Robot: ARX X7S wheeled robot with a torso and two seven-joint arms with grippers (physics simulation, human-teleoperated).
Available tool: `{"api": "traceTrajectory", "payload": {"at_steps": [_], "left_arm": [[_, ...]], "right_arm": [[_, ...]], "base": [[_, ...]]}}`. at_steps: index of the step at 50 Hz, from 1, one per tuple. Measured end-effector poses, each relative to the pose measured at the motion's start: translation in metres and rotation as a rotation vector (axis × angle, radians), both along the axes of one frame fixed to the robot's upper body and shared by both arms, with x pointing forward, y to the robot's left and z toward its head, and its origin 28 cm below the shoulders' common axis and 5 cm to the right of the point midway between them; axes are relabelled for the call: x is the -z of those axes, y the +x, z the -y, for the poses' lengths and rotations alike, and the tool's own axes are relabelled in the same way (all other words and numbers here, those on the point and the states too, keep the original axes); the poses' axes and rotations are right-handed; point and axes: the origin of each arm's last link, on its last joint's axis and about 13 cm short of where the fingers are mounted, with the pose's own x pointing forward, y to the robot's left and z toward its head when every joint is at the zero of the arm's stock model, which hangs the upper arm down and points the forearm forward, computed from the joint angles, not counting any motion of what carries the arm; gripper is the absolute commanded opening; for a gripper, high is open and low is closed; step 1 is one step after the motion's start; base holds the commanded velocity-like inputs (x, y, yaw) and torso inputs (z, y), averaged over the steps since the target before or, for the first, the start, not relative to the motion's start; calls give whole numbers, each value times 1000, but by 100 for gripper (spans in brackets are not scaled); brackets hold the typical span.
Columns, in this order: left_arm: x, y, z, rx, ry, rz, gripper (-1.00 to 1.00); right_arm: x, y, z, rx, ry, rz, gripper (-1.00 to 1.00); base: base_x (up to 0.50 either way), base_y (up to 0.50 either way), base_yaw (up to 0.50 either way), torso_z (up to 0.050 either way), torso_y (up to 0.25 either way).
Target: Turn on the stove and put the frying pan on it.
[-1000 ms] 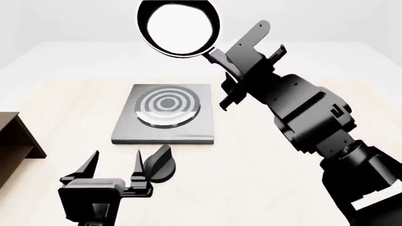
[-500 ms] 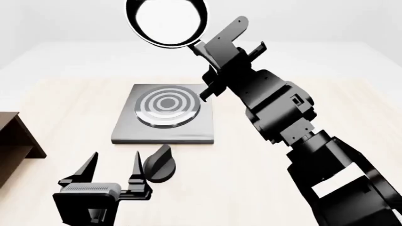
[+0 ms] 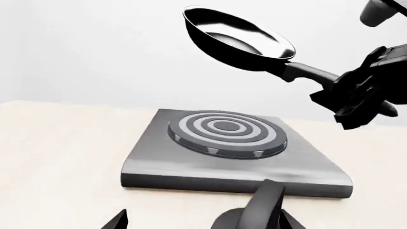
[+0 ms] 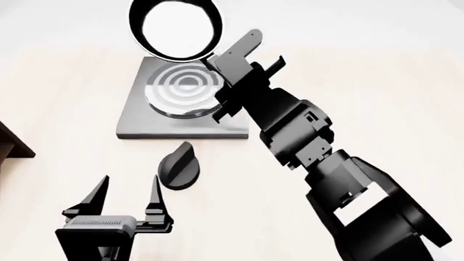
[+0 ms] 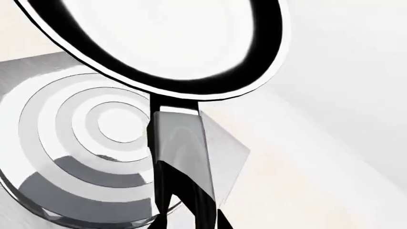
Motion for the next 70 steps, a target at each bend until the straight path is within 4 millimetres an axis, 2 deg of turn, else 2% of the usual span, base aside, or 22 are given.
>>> {"api": "traceTrajectory", "payload": {"at_steps": [6, 22, 51, 70], "left_arm": [[0, 0, -1, -2, 0, 3, 100], [0, 1, -2, -18, -14, -7, 100], [3, 0, -4, -30, -18, -19, 100], [4, 1, -3, -30, -18, -26, 100]], "right_arm": [[4, 0, -6, -9, 2, -7, -100], [19, -2, -18, -23, -3, -41, -100], [39, -2, -8, 26, -65, -96, -100], [38, -1, -7, 15, -104, -78, -100]], "base": [[-2, 0, 0, 0, -239], [0, 0, 0, 0, 0], [0, 0, 0, 0, 2], [0, 0, 0, 0, 0]]}}
